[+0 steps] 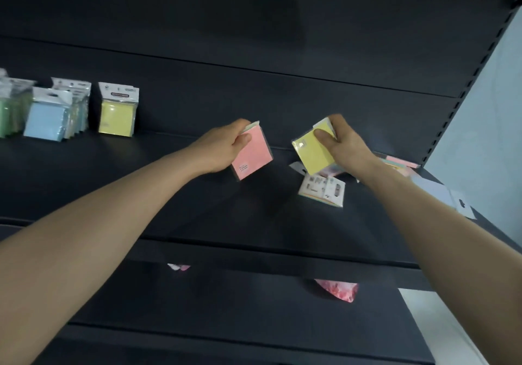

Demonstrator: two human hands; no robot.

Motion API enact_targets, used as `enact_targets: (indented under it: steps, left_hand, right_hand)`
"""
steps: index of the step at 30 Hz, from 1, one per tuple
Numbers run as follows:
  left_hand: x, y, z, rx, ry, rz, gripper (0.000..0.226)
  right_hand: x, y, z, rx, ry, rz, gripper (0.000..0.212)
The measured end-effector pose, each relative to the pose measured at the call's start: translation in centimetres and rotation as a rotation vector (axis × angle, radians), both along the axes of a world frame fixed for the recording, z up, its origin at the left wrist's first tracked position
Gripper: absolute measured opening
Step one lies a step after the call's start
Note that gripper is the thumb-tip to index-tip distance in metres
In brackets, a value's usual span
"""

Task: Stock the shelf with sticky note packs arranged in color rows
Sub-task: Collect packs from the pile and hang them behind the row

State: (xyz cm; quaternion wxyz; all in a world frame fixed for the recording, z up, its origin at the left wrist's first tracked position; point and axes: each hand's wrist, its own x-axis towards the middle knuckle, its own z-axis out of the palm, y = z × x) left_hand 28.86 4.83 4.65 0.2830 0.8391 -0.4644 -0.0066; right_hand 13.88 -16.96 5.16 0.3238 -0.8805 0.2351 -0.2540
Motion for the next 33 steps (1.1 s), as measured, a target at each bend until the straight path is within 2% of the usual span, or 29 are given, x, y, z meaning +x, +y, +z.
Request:
enact_targets:
  steps: [5, 8, 13, 17, 19, 20, 23, 25, 29, 33]
  left_hand:
    - [3.3, 7.0, 0.3, -0.095, -0.019, 0.0, 0.03]
    - [5.6, 12.7, 0.4, -0.147, -0.001, -0.002, 0.034]
    - [10.5, 21.6, 0.3, -0.185, 0.014, 0.051, 0.046]
    - [14.2, 26.8, 0.0, -0.134, 0.051, 0.114, 0.062]
    - [16.0, 28.7, -0.2, -0.096, 0.033, 0.111, 0.058]
    - [16.9, 29.4, -0.2, -0.096, 0.031, 0.103, 0.053]
    - [19.8, 30.5, -0.2, -0.146, 0.035, 0.082, 0.035]
    - [21.5, 30.5, 0.2, -0.176, 0.028, 0.064, 0.028]
    - [24.4, 29.5, 0.9, -0.186, -0.06, 0.017, 0.015]
    - [26.9, 28.6, 1.4, -0.188, -0.04, -0.001, 0.012]
  right_hand:
    - [4.1, 6.2, 0.5, 0.018, -0.007, 0.048, 0.019]
    - [7.2, 10.9, 0.6, 0.132, 0.025, 0.038, 0.03]
    - [12.3, 18.7, 0.0, 0.16, -0.015, 0.131, 0.045]
    - [15.9, 23.1, -0.2, 0.206, -0.1, 0.157, 0.068]
    - [17.7, 24.7, -0.4, 0.226, -0.086, 0.14, 0.076]
    - [18.6, 25.4, -0.4, 0.22, -0.077, 0.129, 0.071]
    - [21.5, 26.4, -0.4, 0.182, -0.089, 0.104, 0.027]
    - [23.1, 26.6, 0.1, 0.142, -0.087, 0.104, 0.013]
    - [26.3, 26.5, 1.3, 0.056, -0.036, 0.141, 0.008]
    - [29.7, 26.5, 2.1, -0.04, 0.024, 0.181, 0.01]
